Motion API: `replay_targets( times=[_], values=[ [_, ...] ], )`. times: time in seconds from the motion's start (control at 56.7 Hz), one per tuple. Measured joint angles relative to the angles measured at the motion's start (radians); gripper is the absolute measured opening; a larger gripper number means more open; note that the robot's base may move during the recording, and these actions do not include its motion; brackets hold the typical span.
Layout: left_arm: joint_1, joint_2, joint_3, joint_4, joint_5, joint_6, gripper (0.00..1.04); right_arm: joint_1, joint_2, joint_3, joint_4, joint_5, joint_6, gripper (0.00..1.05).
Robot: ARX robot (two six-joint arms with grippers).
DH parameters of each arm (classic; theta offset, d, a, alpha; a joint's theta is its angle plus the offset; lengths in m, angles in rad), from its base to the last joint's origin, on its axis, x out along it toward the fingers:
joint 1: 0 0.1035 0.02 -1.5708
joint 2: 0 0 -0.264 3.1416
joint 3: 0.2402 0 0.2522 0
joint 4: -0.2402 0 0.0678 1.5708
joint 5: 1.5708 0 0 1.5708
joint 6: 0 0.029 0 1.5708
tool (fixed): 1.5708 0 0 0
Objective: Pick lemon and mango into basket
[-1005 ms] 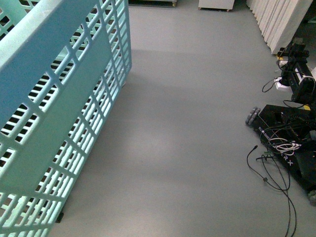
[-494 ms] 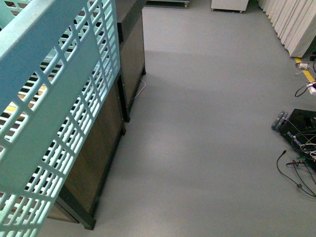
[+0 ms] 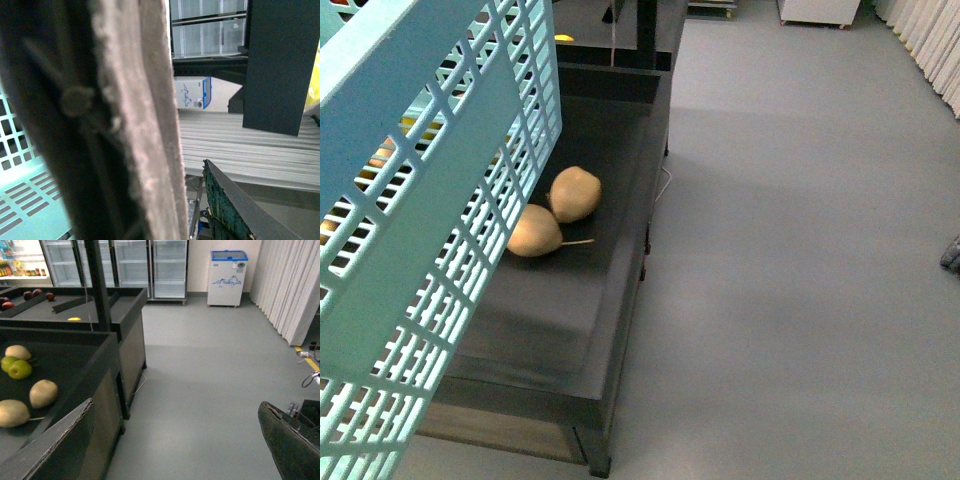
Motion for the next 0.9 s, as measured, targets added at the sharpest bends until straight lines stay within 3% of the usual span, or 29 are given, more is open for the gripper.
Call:
replay_targets(
  times=[0.899],
  values=[
    [0.000,0.001,0.000,0.000,-0.001,-0.001,0.28,0.000,0.000,0.000,0.001,0.002,0.000,0.96]
  ],
)
